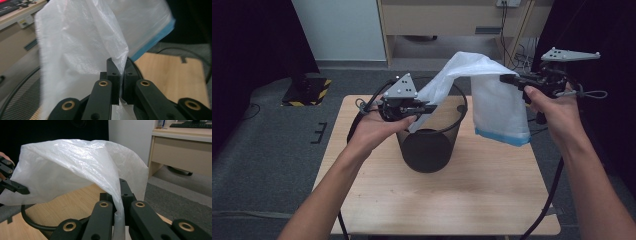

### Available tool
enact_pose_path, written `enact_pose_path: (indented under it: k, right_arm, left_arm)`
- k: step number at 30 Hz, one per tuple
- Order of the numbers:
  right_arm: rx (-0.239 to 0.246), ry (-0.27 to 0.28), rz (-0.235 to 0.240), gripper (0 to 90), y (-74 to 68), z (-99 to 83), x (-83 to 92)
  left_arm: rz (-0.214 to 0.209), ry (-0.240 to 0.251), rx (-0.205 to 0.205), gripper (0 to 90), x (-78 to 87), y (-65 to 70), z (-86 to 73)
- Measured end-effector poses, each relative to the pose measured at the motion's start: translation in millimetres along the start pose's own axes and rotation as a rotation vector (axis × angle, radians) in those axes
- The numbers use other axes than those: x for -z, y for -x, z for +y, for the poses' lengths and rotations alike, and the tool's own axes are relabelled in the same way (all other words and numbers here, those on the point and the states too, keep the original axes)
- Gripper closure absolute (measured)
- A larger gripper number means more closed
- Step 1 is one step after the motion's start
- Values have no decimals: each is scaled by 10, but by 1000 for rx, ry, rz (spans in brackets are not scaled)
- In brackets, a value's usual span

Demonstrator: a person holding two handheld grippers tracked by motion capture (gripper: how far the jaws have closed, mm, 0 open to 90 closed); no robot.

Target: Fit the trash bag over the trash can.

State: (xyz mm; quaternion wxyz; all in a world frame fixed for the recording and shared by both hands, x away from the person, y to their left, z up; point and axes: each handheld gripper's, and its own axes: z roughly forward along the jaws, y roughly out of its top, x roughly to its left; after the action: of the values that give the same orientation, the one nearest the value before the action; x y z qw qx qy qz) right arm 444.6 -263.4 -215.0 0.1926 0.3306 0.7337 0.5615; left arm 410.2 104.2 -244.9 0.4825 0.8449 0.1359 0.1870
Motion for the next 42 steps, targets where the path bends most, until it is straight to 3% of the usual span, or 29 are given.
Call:
enact_pose_path:
  k: [6,12,16,23,24,25,27,30,34,36,42]
  right_arm:
    - [5,-20,0,900,20,-21,-67]
    - [-19,-33,15,900,68,-96,-206]
    - [-36,-39,14,900,103,-168,-281]
    - [-47,-44,15,900,143,-193,-338]
    - [-48,-45,16,900,140,-190,-342]
    - [-44,-49,15,900,131,-180,-350]
    - [-34,-57,17,900,107,-165,-366]
    - [-18,-63,24,900,52,-137,-414]
    - [5,-85,29,900,-55,-111,-515]
    - [17,-94,31,900,-101,-104,-562]
    - [32,-123,39,900,-234,-97,-709]
  left_arm:
    - [58,-69,27,864,11,-274,-173]
    - [73,-101,86,891,-18,-550,-347]
    - [82,-128,71,898,-91,-611,-383]
    - [82,-157,89,890,-238,-668,-432]
    - [94,-159,109,844,-253,-660,-424]
    - [110,-160,116,691,-261,-648,-417]
    - [145,-154,122,474,-266,-618,-398]
    - [155,-120,120,343,-240,-557,-352]
    - [157,-101,91,291,-226,-470,-276]
    - [168,-108,57,277,-233,-429,-236]
    - [155,-92,42,269,-248,-370,-146]
